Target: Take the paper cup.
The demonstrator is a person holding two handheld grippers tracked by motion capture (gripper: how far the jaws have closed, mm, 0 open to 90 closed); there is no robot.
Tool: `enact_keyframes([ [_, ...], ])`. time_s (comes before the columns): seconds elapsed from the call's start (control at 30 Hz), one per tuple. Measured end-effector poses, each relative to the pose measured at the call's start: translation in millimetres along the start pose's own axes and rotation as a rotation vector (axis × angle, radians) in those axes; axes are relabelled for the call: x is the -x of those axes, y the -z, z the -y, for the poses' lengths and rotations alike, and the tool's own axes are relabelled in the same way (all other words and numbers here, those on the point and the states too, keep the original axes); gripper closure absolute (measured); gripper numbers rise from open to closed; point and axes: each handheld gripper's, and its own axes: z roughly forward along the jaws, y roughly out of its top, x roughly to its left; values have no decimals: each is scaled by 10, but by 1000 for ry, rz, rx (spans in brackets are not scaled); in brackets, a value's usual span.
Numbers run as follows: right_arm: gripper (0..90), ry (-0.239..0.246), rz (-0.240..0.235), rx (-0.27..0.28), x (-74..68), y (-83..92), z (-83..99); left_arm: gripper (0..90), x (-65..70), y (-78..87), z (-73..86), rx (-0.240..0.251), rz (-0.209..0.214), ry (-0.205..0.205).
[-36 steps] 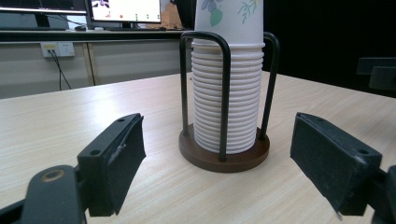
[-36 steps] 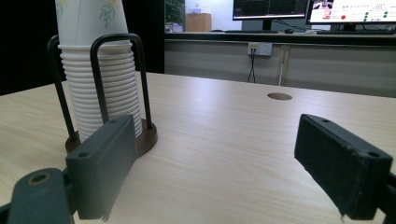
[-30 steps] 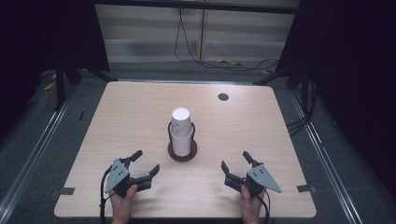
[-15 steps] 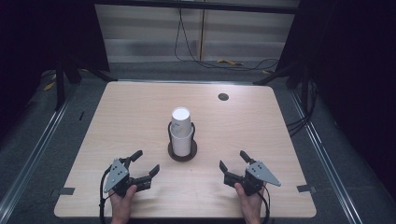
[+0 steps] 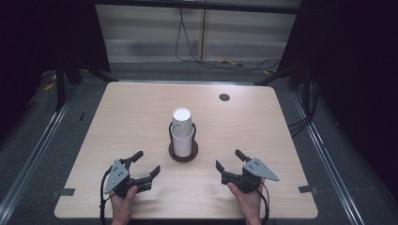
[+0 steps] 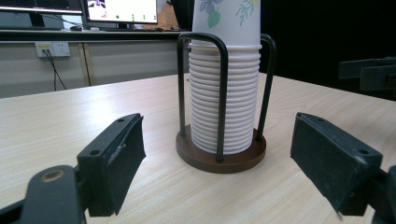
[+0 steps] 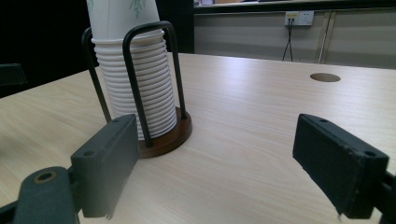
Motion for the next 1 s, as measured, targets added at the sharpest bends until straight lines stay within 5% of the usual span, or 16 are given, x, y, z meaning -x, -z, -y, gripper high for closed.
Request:
enact_keyframes([
  [1.0,160,20,-184,-21,-87,-286,-505,174,10,2,0,-6,2,-17],
])
